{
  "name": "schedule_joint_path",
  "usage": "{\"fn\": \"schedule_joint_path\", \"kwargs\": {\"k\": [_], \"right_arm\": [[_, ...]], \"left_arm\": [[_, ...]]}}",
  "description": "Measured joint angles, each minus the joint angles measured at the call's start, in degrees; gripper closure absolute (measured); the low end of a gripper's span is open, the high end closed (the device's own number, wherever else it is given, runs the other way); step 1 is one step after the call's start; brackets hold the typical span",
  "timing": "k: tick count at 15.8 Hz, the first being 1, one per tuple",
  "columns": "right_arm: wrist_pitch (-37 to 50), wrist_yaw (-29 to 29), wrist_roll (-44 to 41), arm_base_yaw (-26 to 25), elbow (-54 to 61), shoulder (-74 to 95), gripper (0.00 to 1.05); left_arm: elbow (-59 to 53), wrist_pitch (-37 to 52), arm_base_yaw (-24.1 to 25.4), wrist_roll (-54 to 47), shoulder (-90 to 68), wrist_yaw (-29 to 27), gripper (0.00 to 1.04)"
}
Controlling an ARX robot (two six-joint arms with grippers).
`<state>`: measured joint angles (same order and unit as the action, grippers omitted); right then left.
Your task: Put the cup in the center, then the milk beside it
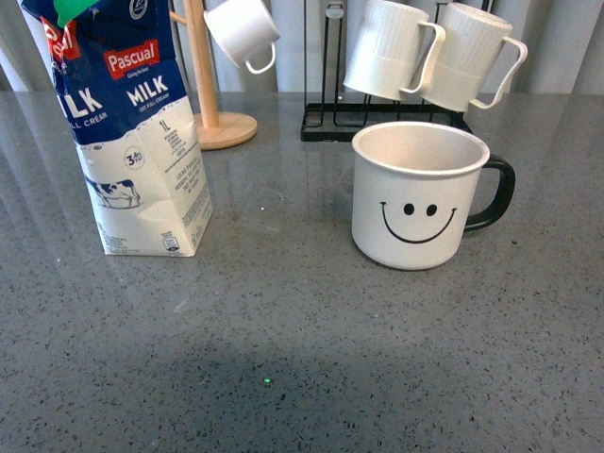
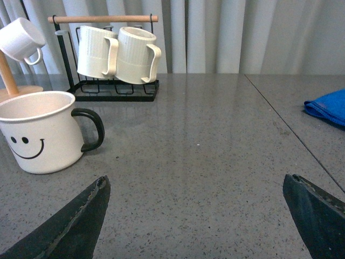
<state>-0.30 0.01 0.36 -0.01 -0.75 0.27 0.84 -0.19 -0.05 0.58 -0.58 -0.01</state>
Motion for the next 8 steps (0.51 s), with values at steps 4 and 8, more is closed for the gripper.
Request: {"fn": "schedule_joint_path", "kwargs": {"k": [4,8], "right_arm": [[0.0,-0.02,0.0,0.0,0.0,0.0,0.07],[0.09,-0.02,-0.02,0.0,0.0,0.0,0.07]], "left_arm": [[0.46,-2.29,-0.09,0.09,-0.39,0.0,0.07],[9.68,0.61,-8.94,2.1,-17.29,-1.64,0.07]]}}
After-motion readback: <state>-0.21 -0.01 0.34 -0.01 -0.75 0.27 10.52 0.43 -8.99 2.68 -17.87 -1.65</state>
